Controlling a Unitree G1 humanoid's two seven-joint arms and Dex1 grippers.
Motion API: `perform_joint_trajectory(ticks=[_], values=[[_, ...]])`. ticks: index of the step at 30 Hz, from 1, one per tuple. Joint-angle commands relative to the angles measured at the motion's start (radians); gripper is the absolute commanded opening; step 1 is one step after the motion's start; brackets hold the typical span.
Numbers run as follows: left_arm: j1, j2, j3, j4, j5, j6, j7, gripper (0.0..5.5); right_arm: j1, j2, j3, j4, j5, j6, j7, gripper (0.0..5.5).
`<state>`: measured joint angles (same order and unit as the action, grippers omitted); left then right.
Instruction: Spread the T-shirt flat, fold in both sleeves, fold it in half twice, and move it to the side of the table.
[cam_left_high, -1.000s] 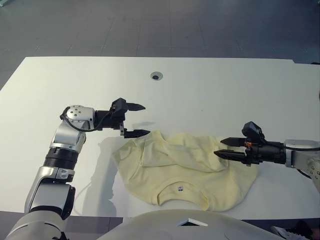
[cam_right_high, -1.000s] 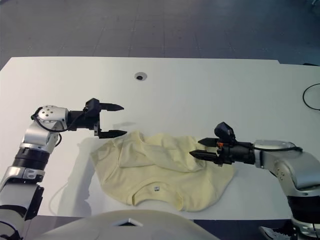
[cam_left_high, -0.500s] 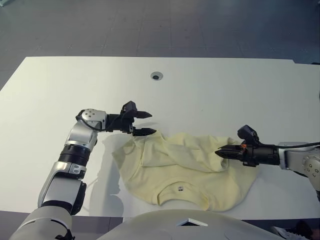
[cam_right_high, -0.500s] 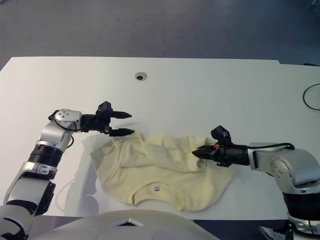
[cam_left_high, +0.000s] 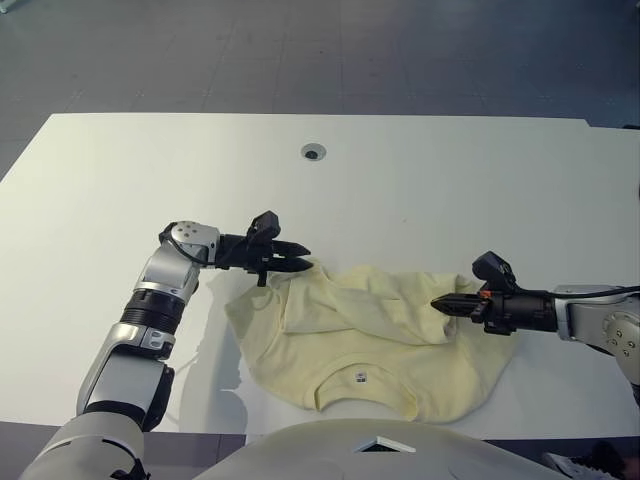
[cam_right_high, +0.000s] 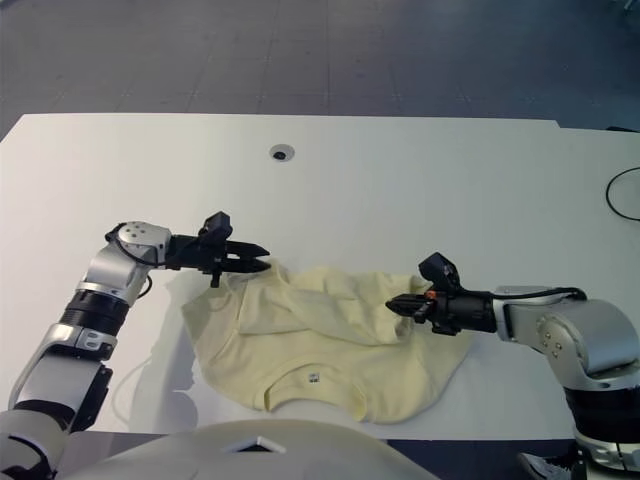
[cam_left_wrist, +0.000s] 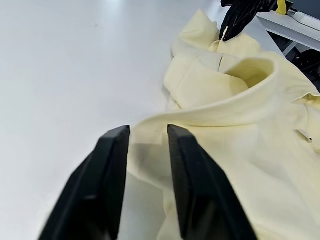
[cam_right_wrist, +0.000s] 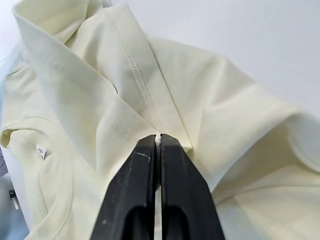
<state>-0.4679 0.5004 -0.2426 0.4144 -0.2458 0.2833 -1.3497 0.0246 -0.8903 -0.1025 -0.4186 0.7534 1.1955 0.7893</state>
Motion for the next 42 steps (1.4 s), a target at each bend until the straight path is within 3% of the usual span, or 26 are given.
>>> perform_joint_trajectory(ticks=[1, 4, 5, 13, 24, 36, 38, 42], values=[[0.009, 0.011, -0.031, 0.01, 0.046, -0.009, 0.004, 0.44, 0.01, -0.016, 0.002, -0.017, -0.006, -0.014, 0.003, 0.0], [-0.003, 0.008, -0.044, 0.043, 0.082, -0.038, 0.019, 0.03, 0.013, -0.021, 0.004, -0.024, -0.009, -0.022, 0.007, 0.0], [-0.005, 0.008, -0.048, 0.051, 0.088, -0.044, 0.016, 0.17, 0.014, -0.021, 0.006, -0.025, -0.01, -0.024, 0.007, 0.0], [-0.019, -0.005, -0.048, 0.077, 0.111, -0.06, 0.034, 1.57, 0.037, -0.026, 0.01, -0.037, -0.02, -0.04, 0.006, 0.0], [-0.055, -0.051, 0.015, 0.131, 0.076, -0.238, 0.042, 3.32, 0.052, -0.033, 0.02, -0.039, -0.032, -0.059, 0.01, 0.0], [-0.112, -0.105, -0.016, 0.253, 0.143, -0.329, 0.058, 5.34, 0.07, -0.043, 0.027, -0.051, -0.043, -0.083, 0.013, 0.0], [-0.117, -0.102, -0.033, 0.276, 0.164, -0.344, 0.044, 5.37, 0.071, -0.045, 0.024, -0.054, -0.043, -0.083, 0.015, 0.0], [-0.13, -0.109, -0.048, 0.328, 0.197, -0.39, 0.048, 4.71, 0.074, -0.042, 0.025, -0.056, -0.05, -0.088, 0.018, 0.0]])
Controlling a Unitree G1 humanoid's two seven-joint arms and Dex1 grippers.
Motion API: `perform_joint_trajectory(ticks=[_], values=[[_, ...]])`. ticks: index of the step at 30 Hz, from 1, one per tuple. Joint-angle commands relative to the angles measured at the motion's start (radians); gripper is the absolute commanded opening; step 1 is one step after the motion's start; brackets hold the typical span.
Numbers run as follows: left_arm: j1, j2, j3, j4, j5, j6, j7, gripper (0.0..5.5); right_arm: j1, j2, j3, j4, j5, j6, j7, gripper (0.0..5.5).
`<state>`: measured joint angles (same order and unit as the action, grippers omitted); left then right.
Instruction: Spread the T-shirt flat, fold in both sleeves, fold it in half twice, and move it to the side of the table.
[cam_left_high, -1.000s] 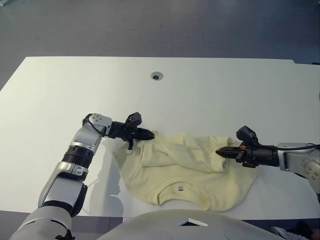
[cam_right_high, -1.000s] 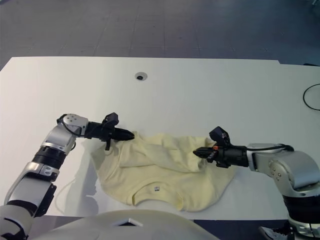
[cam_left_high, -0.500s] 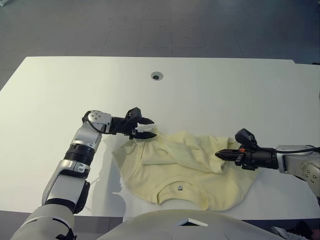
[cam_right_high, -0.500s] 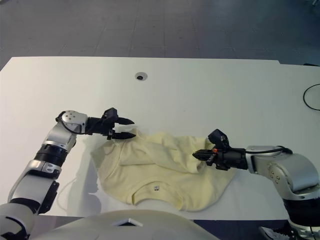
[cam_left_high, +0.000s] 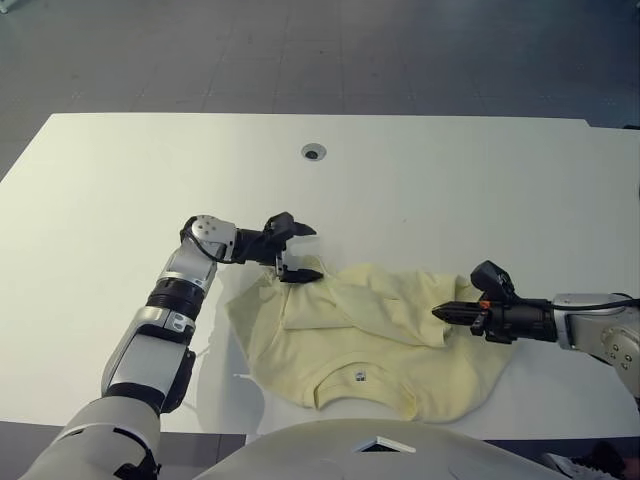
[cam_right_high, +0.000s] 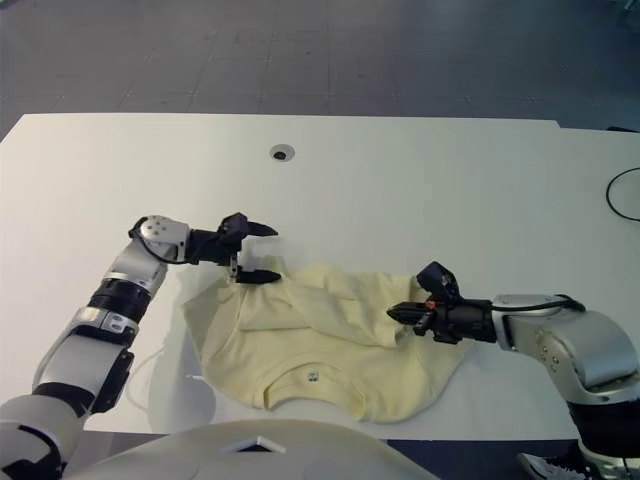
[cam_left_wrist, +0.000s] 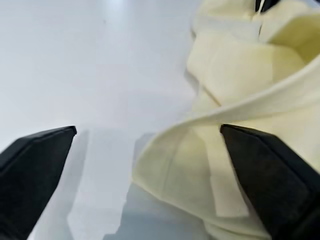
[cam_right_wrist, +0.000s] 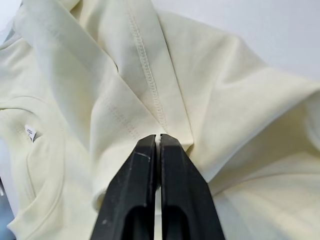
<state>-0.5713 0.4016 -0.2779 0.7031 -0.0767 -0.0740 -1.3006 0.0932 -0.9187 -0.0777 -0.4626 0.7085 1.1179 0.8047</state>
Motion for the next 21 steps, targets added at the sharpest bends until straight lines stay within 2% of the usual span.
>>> perform_joint_trajectory(ticks=[1, 21], values=[[-0.03, -0.014, -0.013, 0.049, 0.03, -0.038, -0.002, 4.56, 0.008, -0.012, 0.002, -0.012, -0.008, -0.013, 0.002, 0.0], [-0.042, -0.019, 0.017, 0.051, 0.002, -0.041, -0.065, 1.44, 0.015, -0.014, 0.011, -0.01, -0.029, -0.028, 0.006, 0.0]])
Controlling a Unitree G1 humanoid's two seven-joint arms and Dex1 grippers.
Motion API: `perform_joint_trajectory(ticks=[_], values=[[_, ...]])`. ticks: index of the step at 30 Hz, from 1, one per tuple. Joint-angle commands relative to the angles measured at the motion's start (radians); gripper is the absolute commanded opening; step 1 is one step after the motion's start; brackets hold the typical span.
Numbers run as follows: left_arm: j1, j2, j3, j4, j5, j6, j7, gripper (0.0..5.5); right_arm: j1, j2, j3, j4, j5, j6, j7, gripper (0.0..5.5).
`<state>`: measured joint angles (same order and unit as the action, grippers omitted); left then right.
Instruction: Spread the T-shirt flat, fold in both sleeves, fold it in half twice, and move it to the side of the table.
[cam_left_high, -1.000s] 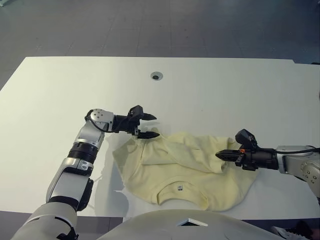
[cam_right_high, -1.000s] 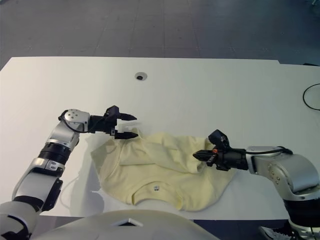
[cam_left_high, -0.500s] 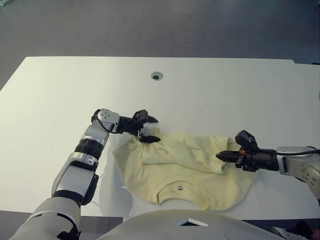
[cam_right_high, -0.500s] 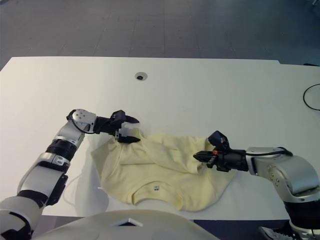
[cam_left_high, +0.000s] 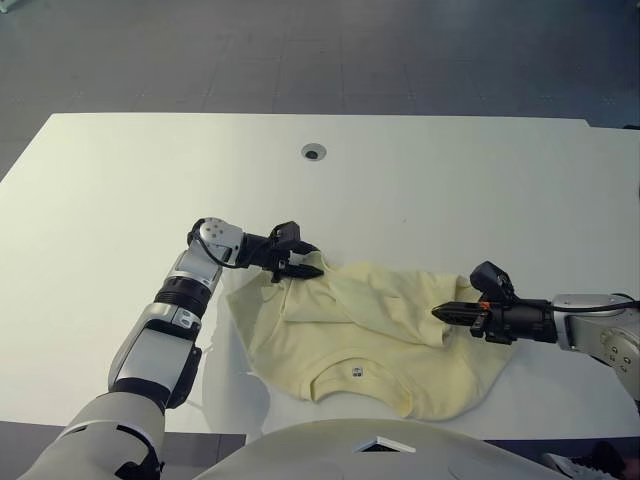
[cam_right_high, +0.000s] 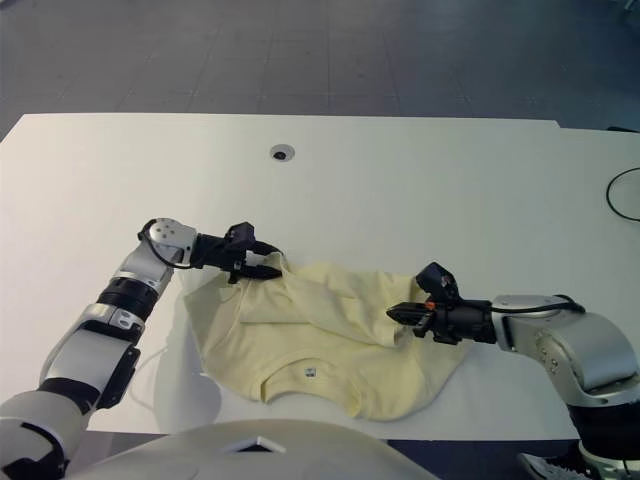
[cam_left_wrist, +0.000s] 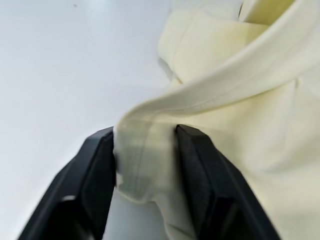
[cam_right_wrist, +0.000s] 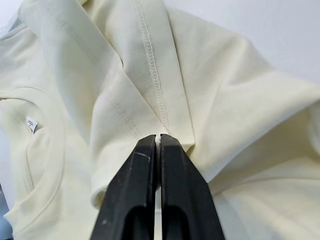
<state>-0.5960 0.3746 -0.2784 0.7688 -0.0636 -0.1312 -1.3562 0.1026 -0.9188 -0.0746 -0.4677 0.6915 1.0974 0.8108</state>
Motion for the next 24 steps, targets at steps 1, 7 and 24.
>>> perform_joint_trajectory(ticks=[1, 7, 24], values=[[-0.017, 0.01, 0.022, -0.019, -0.016, 0.021, -0.014, 1.29, 0.007, -0.015, 0.011, -0.004, -0.015, -0.01, 0.0, 0.0], [-0.016, 0.01, 0.049, -0.04, -0.04, 0.051, -0.025, 0.31, 0.01, -0.019, 0.016, 0.0, -0.028, -0.017, 0.003, 0.0], [-0.023, 0.047, 0.076, -0.08, -0.045, 0.055, -0.029, 0.01, -0.044, -0.005, -0.041, 0.007, -0.029, -0.053, -0.007, 0.0]])
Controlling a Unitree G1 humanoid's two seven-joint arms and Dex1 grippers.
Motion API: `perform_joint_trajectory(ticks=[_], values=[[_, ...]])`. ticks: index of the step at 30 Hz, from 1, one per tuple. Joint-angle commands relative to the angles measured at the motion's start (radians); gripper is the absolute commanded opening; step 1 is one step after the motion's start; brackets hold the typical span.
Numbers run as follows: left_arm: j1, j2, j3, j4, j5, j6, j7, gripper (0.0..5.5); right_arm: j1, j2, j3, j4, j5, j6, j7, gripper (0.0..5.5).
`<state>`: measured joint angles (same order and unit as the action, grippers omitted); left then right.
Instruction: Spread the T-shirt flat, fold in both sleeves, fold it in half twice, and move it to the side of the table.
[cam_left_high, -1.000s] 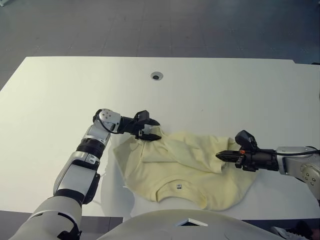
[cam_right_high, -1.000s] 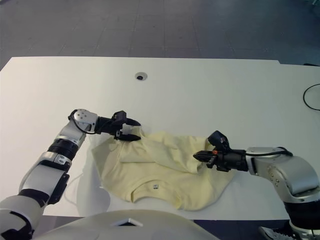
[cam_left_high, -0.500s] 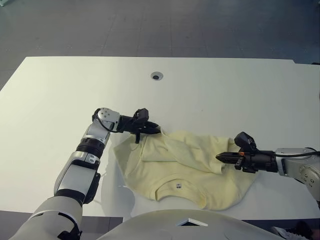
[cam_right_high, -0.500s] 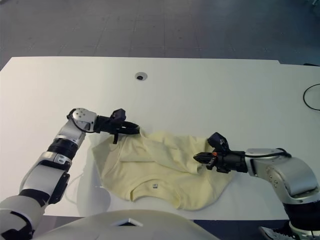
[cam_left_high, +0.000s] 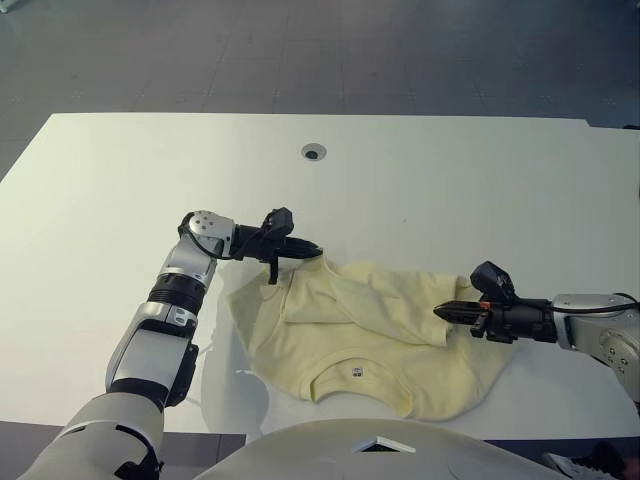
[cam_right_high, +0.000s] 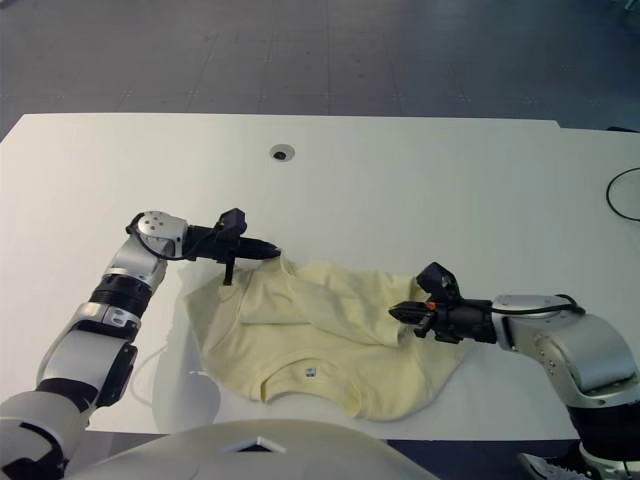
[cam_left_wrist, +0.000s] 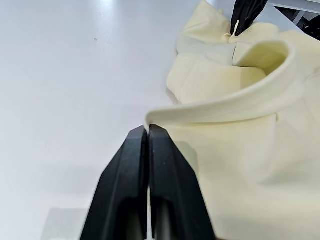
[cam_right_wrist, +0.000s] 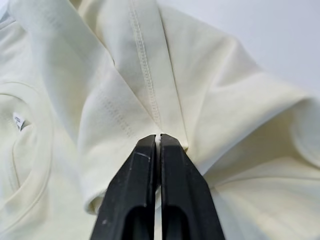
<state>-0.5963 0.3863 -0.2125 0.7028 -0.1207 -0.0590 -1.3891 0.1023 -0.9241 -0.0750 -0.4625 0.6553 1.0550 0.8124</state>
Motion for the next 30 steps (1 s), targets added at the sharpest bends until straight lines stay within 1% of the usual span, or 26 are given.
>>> perform_joint_trajectory(ticks=[1, 8, 11, 14, 18, 23, 25, 30], values=[[-0.03, 0.042, 0.013, -0.014, 0.015, -0.024, 0.01, 0.01, -0.054, 0.003, -0.049, 0.002, 0.01, -0.012, -0.011, 0.0], [-0.102, 0.12, 0.042, -0.039, 0.031, -0.071, 0.038, 0.01, -0.198, 0.022, -0.116, 0.052, 0.029, -0.014, -0.04, 0.0], [-0.132, 0.149, 0.049, -0.031, 0.046, -0.089, 0.058, 0.01, -0.282, 0.034, -0.09, 0.107, 0.004, -0.034, -0.05, 0.0], [-0.174, 0.161, 0.048, 0.002, 0.075, -0.114, 0.1, 0.01, -0.37, 0.054, -0.028, 0.19, -0.055, -0.09, -0.053, 0.0], [-0.243, 0.159, 0.033, 0.081, 0.139, -0.165, 0.18, 0.01, -0.513, 0.097, 0.07, 0.37, -0.182, -0.24, -0.043, 0.0], [-0.346, 0.124, -0.009, 0.224, 0.259, -0.256, 0.348, 0.01, -0.671, 0.172, 0.165, 0.611, -0.341, -0.46, -0.026, 0.0], [-0.389, 0.102, -0.032, 0.295, 0.312, -0.288, 0.431, 0.01, -0.739, 0.206, 0.205, 0.734, -0.418, -0.577, -0.024, 0.0], [-0.483, 0.047, -0.105, 0.463, 0.453, -0.33, 0.659, 0.01, -0.95, 0.335, 0.247, 1.142, -0.572, -0.892, -0.083, 0.0]])
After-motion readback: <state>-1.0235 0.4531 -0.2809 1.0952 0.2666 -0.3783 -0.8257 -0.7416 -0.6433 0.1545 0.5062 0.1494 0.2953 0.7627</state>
